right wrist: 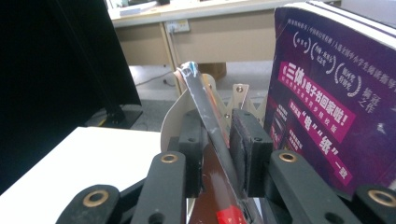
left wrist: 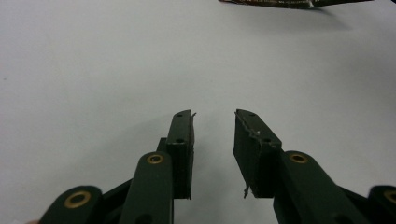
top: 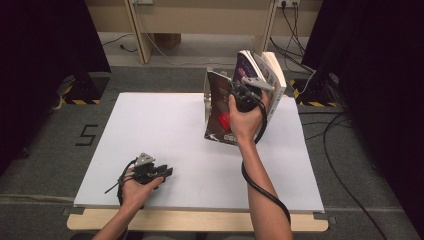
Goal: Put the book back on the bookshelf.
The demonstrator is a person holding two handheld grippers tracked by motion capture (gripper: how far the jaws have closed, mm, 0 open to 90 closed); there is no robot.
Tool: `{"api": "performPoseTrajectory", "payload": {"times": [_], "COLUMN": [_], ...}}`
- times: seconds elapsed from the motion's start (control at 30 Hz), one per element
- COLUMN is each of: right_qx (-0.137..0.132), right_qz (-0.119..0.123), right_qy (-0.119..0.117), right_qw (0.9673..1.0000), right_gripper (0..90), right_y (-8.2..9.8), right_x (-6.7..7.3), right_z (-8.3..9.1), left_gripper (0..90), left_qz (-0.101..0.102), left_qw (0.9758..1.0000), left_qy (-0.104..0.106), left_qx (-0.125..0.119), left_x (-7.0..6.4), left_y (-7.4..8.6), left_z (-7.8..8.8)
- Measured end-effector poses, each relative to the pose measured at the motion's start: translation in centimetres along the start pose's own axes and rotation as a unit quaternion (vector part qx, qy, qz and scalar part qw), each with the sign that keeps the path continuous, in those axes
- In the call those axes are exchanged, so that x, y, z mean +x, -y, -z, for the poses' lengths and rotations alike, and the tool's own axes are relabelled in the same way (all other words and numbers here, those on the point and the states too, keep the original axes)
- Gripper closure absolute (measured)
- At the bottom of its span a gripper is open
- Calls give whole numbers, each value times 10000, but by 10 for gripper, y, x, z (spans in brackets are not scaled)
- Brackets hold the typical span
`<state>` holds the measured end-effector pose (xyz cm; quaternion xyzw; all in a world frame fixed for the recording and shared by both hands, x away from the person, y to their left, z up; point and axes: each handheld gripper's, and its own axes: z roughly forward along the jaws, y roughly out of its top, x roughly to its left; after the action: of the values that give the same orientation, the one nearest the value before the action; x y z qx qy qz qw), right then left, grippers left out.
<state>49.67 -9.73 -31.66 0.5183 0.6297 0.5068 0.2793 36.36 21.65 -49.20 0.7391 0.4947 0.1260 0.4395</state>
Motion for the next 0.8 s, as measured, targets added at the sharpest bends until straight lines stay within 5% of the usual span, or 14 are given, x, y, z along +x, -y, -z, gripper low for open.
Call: {"api": "performPoseTrajectory", "payload": {"times": [0.37,0.8], "right_qx": [445,612], "right_qz": [176,312], "right_qy": [17,0], "right_qw": [9989,9976], "right_gripper": [689,662], "right_y": [-7,-16], "right_x": [-4,1], "right_z": [-20,-32], "left_gripper": [667,664], "left_qz": [-6,-19], "left_qw": [10000,10000], "left_qy": [12,34], "left_qx": [12,30], "left_x": [-1,0], "left_y": [0,0], "left_z": [0,-1]}}
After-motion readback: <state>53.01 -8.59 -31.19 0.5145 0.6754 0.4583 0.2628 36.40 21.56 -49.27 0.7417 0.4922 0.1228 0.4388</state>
